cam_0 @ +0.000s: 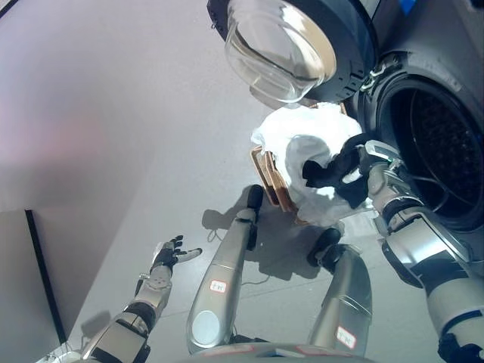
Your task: Put the clothes in the basket into the washing machine.
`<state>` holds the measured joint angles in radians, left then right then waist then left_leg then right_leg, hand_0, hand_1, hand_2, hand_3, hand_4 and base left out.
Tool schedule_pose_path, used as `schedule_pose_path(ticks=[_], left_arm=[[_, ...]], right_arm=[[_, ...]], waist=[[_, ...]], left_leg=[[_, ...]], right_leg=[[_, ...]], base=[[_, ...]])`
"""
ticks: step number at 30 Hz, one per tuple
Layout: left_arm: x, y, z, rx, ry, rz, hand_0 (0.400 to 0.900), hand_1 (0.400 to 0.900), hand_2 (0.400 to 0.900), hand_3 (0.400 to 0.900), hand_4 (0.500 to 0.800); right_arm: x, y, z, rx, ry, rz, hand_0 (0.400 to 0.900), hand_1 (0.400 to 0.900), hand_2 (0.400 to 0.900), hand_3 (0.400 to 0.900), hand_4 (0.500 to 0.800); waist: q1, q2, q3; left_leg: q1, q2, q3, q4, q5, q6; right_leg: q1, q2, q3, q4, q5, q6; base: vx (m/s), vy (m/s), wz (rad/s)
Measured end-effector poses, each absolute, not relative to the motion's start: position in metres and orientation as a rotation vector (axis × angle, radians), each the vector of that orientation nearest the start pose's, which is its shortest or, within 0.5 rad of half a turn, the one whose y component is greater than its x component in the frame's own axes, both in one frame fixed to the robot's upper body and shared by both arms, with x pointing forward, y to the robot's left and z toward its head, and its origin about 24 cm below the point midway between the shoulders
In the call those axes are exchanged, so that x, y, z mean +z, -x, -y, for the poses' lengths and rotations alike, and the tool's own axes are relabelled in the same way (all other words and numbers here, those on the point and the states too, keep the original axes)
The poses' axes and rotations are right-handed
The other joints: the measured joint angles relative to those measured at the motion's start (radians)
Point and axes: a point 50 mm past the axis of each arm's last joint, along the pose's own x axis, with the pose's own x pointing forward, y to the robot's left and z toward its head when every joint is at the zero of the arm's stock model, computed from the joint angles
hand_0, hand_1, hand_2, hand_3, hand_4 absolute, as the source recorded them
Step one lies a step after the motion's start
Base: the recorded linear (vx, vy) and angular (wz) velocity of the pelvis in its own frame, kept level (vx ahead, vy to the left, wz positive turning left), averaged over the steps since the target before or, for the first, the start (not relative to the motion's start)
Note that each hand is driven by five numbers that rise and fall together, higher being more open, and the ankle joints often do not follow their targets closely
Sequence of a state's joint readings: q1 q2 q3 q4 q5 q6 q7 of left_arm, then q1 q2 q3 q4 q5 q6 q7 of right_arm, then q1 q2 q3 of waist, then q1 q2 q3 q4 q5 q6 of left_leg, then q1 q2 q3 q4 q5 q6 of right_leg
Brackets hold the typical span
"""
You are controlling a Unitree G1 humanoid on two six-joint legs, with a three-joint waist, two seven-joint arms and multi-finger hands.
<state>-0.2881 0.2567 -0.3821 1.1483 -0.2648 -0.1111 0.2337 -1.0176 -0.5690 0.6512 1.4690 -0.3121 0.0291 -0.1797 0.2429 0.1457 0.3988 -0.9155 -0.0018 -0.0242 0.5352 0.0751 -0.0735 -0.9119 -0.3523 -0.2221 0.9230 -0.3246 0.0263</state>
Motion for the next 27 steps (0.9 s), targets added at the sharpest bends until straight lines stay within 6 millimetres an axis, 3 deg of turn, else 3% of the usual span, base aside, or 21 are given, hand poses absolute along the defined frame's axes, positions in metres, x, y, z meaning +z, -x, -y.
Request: schedule_pose_path(ticks=[4, 11, 12, 13, 15, 27], left_arm=[[-0.105, -0.228, -0.205, 0.139, -0.317, -0.731, 0.900, 0.900, 0.900, 0.900, 0.800], [-0.101, -0.234, -0.197, 0.126, -0.313, -0.702, 0.900, 0.900, 0.900, 0.900, 0.800], [-0.101, -0.235, -0.197, 0.127, -0.306, -0.703, 0.900, 0.900, 0.900, 0.900, 0.800], [-0.101, -0.234, -0.196, 0.128, -0.304, -0.704, 0.900, 0.900, 0.900, 0.900, 0.800], [-0.101, -0.235, -0.194, 0.134, -0.299, -0.699, 0.900, 0.900, 0.900, 0.900, 0.800], [-0.098, -0.240, -0.185, 0.128, -0.284, -0.673, 0.900, 0.900, 0.900, 0.900, 0.800]], right_arm=[[0.111, -0.373, 0.312, -0.262, 1.356, -0.441, 0.900, 0.900, 0.900, 0.900, 0.800], [0.131, -0.380, 0.310, -0.293, 1.378, -0.403, 0.900, 0.900, 0.900, 0.900, 0.800], [0.132, -0.380, 0.310, -0.297, 1.379, -0.401, 0.771, 0.771, 0.771, 0.771, 0.722], [0.132, -0.380, 0.311, -0.301, 1.380, -0.401, 0.567, 0.567, 0.567, 0.567, 0.600], [0.132, -0.380, 0.311, -0.312, 1.382, -0.394, 0.400, 0.400, 0.400, 0.400, 0.500], [0.129, -0.375, 0.318, -0.352, 1.386, -0.431, 0.400, 0.400, 0.400, 0.400, 0.500]], waist=[[0.001, 0.006, -0.003], [0.002, 0.012, -0.013], [0.003, 0.012, -0.020], [0.003, 0.014, -0.031], [0.003, 0.016, -0.038], [0.033, 0.027, -0.045]], left_leg=[[-0.086, 0.001, 0.010, 0.054, -0.005, 0.003], [-0.146, -0.001, 0.018, 0.091, -0.011, 0.006], [-0.154, -0.003, 0.019, 0.092, -0.011, 0.006], [-0.166, -0.004, 0.020, 0.094, -0.011, 0.006], [-0.172, -0.008, 0.020, 0.094, -0.011, 0.006], [-0.184, -0.032, 0.016, 0.100, -0.014, 0.011]], right_leg=[[-0.100, -0.004, 0.036, 0.057, 0.001, -0.002], [-0.169, -0.001, 0.063, 0.085, 0.003, -0.006], [-0.179, -0.002, 0.067, 0.088, 0.003, -0.006], [-0.188, -0.002, 0.069, 0.090, 0.003, -0.006], [-0.198, -0.003, 0.075, 0.092, 0.003, -0.006], [-0.209, -0.021, 0.075, 0.111, -0.011, -0.009]], base=[[-0.02, 0.024, -0.02], [0.00, 0.001, 0.04], [0.01, 0.016, 0.13], [0.02, 0.018, 0.09], [0.03, 0.010, 0.06], [0.01, -0.003, 0.02]])
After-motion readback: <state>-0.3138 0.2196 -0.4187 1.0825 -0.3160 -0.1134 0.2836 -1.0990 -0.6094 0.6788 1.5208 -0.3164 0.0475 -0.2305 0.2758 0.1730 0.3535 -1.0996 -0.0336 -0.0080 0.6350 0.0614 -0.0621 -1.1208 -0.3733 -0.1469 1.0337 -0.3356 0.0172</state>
